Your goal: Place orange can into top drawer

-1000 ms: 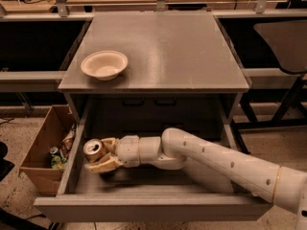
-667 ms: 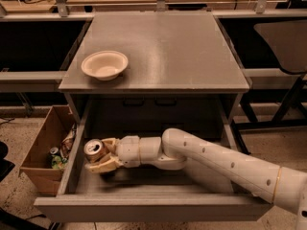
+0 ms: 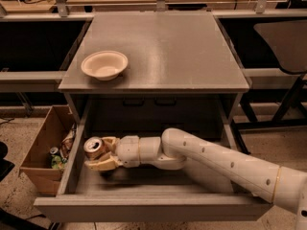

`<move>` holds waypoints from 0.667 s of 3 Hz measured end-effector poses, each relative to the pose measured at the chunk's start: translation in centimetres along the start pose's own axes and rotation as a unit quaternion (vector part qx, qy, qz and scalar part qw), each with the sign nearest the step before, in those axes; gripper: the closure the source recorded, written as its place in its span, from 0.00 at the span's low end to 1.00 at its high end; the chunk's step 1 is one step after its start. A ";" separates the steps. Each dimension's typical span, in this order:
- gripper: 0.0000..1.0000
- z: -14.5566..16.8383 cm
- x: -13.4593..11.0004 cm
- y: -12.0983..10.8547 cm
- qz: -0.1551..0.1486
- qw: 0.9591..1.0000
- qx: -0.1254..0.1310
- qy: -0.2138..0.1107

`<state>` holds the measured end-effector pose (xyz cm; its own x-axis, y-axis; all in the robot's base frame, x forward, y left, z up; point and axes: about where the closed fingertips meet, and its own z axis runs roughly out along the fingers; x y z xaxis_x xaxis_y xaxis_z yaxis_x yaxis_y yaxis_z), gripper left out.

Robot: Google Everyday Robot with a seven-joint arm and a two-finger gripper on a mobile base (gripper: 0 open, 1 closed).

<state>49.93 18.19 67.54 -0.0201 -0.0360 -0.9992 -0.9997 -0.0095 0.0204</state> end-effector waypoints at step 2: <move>0.00 0.0 0.0 0.0 0.000 1.000 0.000 0.000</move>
Offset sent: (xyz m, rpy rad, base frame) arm 0.0000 0.0000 0.0000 0.0000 0.0000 0.0000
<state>49.93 18.19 67.54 -0.0201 -0.0359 -0.9992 -0.9997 -0.0096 0.0204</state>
